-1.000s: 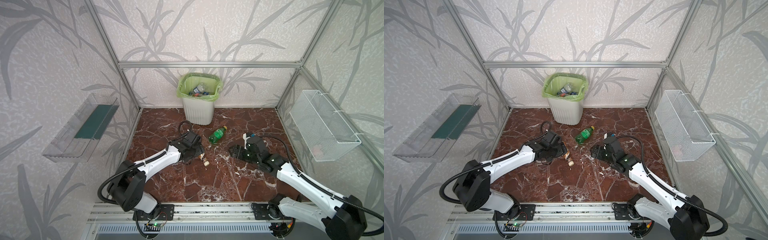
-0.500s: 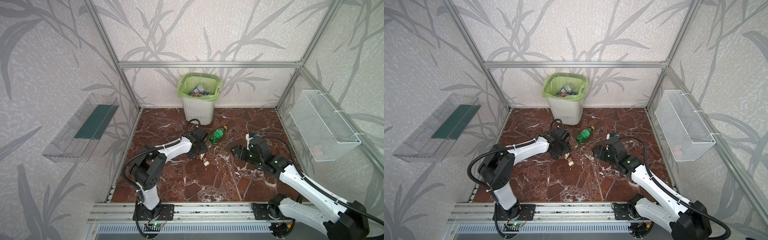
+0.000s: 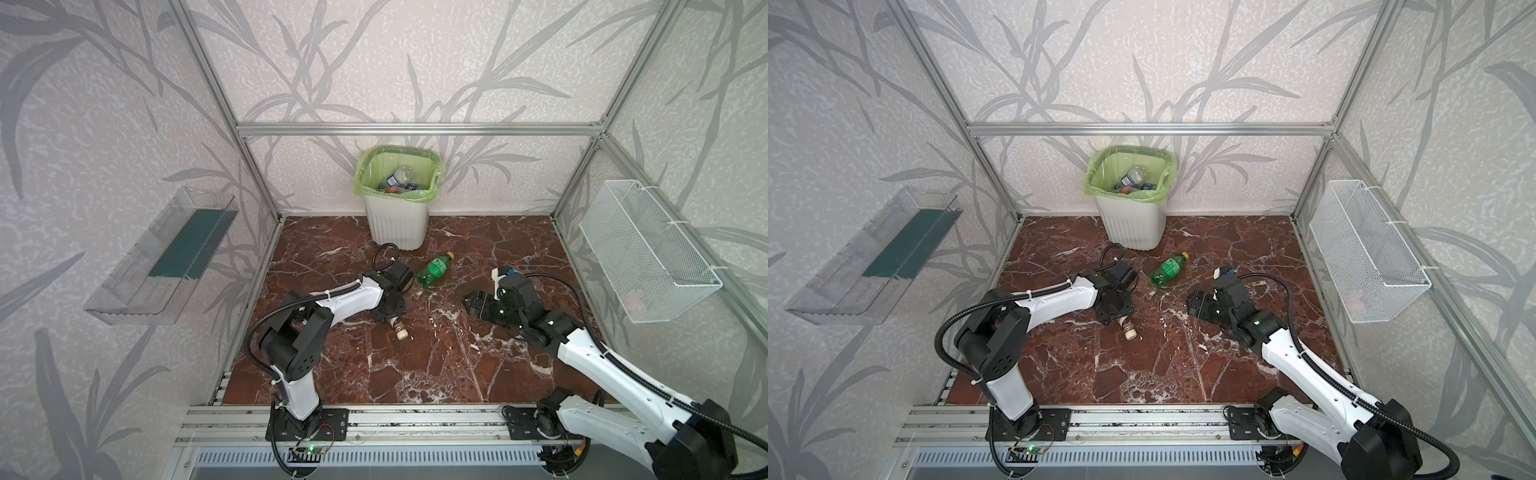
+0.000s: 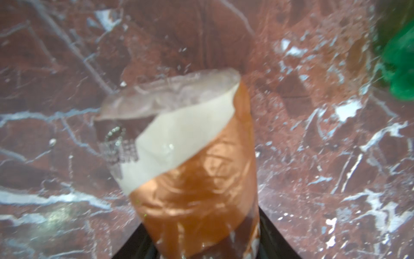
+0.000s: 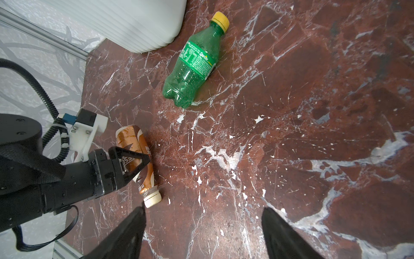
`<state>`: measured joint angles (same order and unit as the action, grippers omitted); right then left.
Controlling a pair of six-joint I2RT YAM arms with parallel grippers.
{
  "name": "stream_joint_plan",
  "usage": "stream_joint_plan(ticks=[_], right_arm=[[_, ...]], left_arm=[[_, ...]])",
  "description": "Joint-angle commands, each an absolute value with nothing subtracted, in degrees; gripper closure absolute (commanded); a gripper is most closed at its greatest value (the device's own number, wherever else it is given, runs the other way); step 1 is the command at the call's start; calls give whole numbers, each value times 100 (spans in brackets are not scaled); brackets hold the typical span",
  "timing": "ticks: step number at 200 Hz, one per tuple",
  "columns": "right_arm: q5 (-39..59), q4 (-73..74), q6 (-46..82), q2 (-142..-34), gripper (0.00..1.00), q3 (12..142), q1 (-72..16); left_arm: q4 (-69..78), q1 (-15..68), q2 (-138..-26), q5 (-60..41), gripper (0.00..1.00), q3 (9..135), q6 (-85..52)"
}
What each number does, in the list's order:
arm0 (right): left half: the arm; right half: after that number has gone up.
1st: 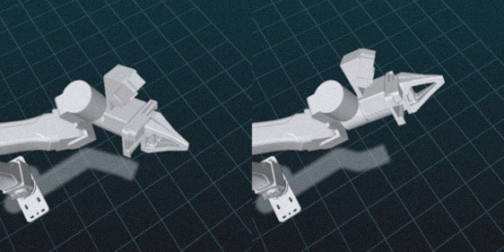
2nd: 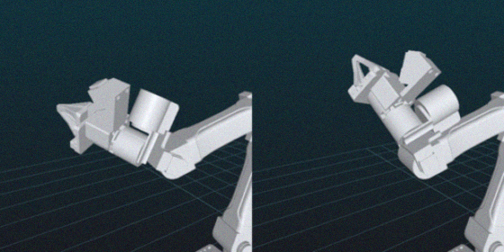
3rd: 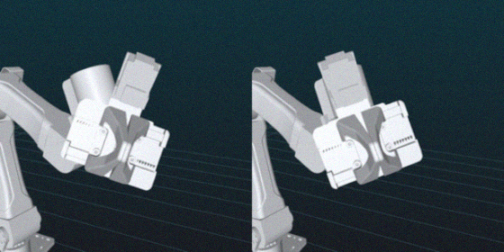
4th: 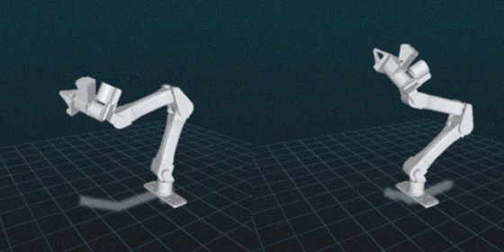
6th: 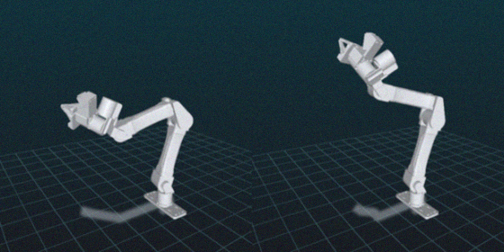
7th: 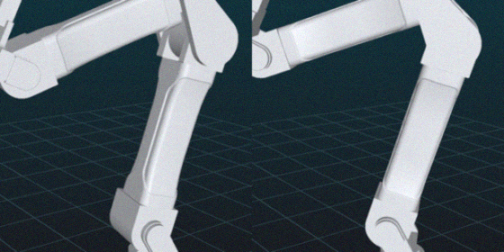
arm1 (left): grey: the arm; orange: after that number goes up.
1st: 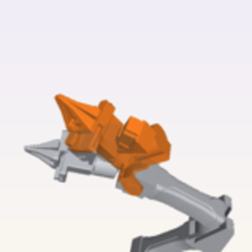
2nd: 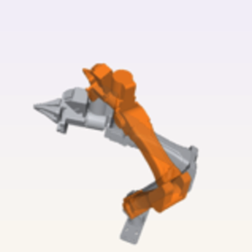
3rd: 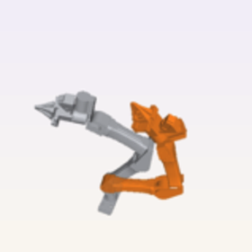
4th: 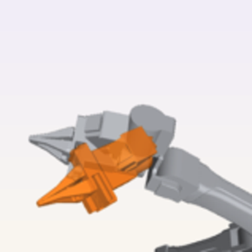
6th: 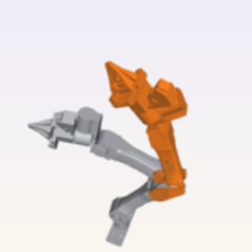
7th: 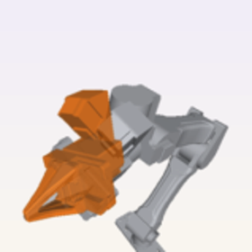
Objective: Throw the plastic bottles in the bin
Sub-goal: 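Lift the Nescafe bottle with the left gripper and draw it back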
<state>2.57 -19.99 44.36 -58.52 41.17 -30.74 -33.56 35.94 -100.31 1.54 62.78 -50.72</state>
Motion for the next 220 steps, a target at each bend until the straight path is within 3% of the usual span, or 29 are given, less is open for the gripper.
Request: stream_joint_plan(ticks=[1,60,101,164,220], right_arm=[[276,-2013,4422,-5873,19,4092,-3054],[303,-2112,4488,-5924,20,4209,-3066],[243,-2165,4552,-5897,20,4275,-3093],[180,-2186,4632,-5924,20,4318,-3162],[141,-2218,4641,-5897,21,4338,-3182]], left_arm=[[-3645,3564,-9777,94,42,5764,-4789],[-3707,3583,-8687,-279,42,4590,-4275],[-4081,3584,-8038,-253,34,4262,-4227],[-4372,3582,-8008,32,18,4467,-4242],[-4394,3522,-8040,281,20,4547,-4311]])
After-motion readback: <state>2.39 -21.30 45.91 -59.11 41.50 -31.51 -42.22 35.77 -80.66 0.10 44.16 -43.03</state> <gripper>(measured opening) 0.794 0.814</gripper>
